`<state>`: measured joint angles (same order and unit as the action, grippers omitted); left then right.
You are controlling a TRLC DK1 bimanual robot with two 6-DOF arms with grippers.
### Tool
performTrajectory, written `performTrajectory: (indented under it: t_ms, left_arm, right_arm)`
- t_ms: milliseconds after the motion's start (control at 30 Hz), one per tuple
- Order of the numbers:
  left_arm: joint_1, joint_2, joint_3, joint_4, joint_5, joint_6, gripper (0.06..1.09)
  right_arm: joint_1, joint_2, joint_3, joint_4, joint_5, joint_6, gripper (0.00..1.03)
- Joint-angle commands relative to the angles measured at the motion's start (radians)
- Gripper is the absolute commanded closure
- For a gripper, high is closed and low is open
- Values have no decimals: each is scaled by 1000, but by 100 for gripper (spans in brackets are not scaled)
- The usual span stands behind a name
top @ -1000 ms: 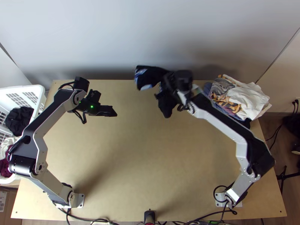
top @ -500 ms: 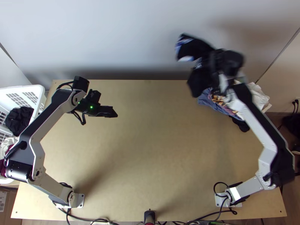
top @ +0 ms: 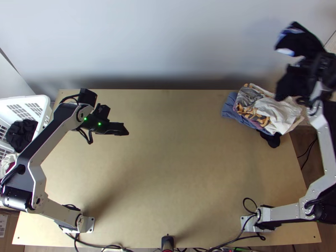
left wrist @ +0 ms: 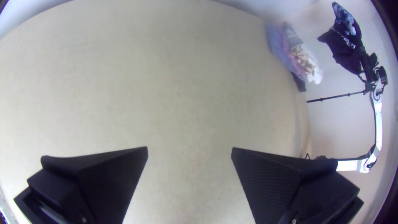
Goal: Fold the t-shirt
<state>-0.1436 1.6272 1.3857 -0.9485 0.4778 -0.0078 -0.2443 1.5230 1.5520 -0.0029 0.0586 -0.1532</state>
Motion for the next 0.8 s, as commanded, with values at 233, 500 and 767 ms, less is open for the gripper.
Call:
performTrajectory:
  t_ms: [233, 500, 767]
  left_arm:
    - [10, -12, -24, -1, -5, -1, 10]
    - [56, -40, -62, -1, -5, 11, 10]
    - [128, -73, -105, -13, -5, 57, 10]
  right_arm:
    - [-243, 54, -113, 81, -118, -39, 100]
    - [-156, 105, -210, 159, -118, -45, 100]
    - [2, 174, -274, 187, -88, -32, 100]
